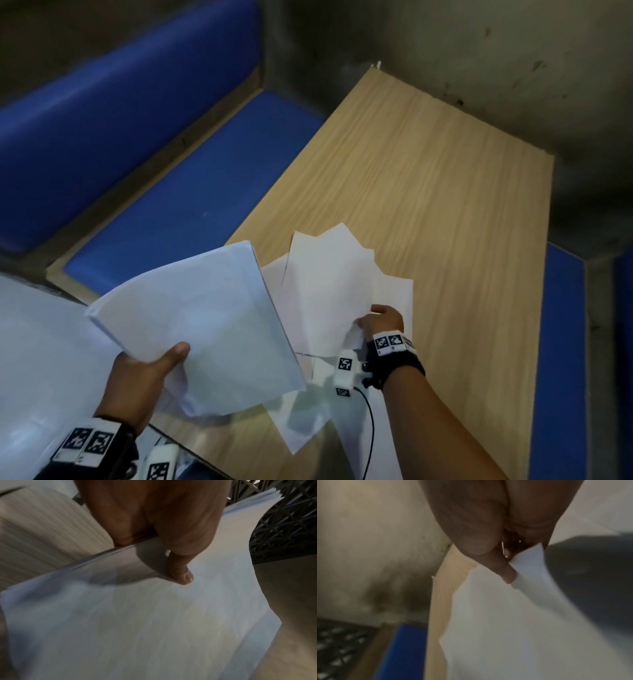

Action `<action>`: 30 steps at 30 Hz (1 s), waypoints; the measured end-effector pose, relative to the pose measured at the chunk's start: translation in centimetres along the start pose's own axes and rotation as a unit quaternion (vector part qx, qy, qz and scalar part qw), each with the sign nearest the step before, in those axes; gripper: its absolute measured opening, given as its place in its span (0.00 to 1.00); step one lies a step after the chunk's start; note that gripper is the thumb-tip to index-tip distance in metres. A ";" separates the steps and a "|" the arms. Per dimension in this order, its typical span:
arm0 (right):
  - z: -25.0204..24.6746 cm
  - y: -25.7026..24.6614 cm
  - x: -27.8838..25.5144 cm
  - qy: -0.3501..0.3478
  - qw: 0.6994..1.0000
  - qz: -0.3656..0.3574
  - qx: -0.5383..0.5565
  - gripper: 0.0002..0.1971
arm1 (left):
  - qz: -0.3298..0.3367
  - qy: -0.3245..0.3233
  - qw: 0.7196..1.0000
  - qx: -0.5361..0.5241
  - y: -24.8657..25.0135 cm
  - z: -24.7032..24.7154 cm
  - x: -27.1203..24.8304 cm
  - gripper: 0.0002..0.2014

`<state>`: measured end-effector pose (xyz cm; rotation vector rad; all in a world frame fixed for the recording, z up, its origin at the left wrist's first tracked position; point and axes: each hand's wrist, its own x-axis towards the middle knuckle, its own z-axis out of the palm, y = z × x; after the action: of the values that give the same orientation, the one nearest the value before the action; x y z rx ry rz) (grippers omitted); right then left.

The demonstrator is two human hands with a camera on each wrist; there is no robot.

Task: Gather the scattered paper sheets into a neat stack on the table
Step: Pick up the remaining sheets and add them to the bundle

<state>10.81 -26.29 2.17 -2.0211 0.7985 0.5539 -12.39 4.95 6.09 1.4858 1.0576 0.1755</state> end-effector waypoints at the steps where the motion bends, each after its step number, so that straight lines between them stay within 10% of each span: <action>1: -1.2 -0.1 0.0 -0.011 1.000 -0.017 -0.001 0.21 | -0.001 -0.007 1.000 0.002 0.0 0.3 0.0 0.15; 15: -14.0 13.5 -1.3 -0.007 0.931 -0.099 -0.352 0.12 | 0.000 -0.039 0.999 0.023 -0.5 2.8 -1.1 0.24; 19: -13.6 14.7 -1.2 0.027 0.896 -0.058 -0.440 0.26 | 0.003 -0.037 0.999 0.025 -0.2 3.3 -1.7 0.15; 30: -14.1 14.9 -1.4 -0.045 0.961 -0.043 -0.268 0.12 | 0.006 -0.021 0.999 0.041 -1.3 3.4 -2.6 0.21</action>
<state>0.39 -44.02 2.06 -2.4858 0.5373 0.8761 -12.33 0.54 5.32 1.5630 1.0321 0.1107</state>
